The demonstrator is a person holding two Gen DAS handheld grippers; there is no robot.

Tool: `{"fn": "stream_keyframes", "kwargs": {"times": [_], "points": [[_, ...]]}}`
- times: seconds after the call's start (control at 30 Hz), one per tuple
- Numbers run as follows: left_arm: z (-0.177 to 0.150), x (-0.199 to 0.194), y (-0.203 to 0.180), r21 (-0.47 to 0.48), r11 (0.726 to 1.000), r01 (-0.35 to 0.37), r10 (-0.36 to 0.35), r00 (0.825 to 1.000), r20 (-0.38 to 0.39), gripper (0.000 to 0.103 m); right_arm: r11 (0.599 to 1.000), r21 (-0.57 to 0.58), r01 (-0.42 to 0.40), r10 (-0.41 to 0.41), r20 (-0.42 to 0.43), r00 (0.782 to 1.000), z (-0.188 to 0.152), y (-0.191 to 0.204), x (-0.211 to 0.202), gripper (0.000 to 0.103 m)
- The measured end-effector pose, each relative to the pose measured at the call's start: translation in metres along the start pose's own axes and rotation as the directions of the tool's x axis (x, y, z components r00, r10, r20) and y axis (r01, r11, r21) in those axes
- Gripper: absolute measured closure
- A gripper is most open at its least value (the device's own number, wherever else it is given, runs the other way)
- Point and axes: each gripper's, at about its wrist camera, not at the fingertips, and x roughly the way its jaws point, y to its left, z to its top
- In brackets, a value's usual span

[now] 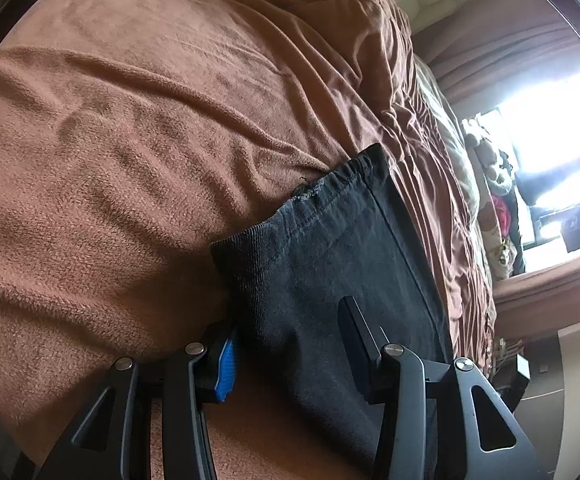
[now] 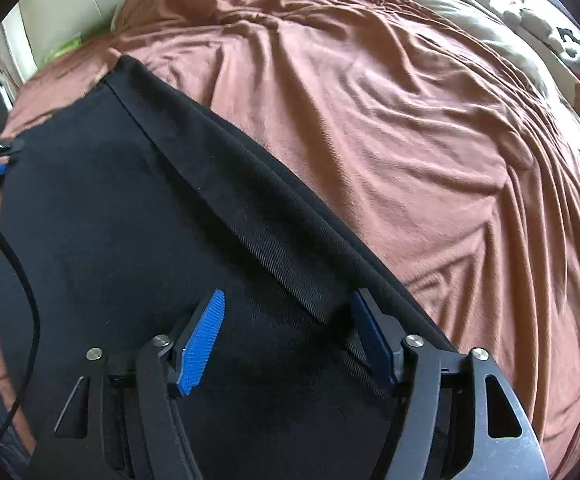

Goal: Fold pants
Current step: 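Press the right tool along the folded pants edge while the left tool holds the hem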

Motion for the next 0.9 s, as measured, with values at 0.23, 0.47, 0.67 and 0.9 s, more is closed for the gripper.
{"fn": "stream_keyframes", "kwargs": {"times": [0.23, 0.47, 0.67, 0.9], "points": [[0.002, 0.002, -0.001, 0.012, 1.000, -0.009, 0.009, 1.000, -0.005, 0.055, 1.000, -0.018, 0.004, -0.004, 0.004, 1.000, 0.033, 0.004, 0.024, 0.050], [0.005, 0.004, 0.002, 0.008, 1.000, 0.004, -0.003, 1.000, -0.014, 0.055, 0.991, -0.100, -0.092, 0.093, 0.008, 0.996, 0.067, 0.012, 0.047, 0.063], [0.006, 0.004, 0.003, 0.012, 1.000, 0.009, -0.008, 1.000, -0.017, 0.055, 0.966, -0.182, -0.186, 0.184, -0.029, 0.982, 0.085, 0.011, 0.065, 0.063], [0.009, 0.004, 0.006, 0.002, 1.000, 0.018, -0.018, 1.000, -0.019, 0.055, 0.931, -0.264, -0.252, 0.247, -0.051, 0.968, 0.093, 0.013, 0.070, 0.081]]}}
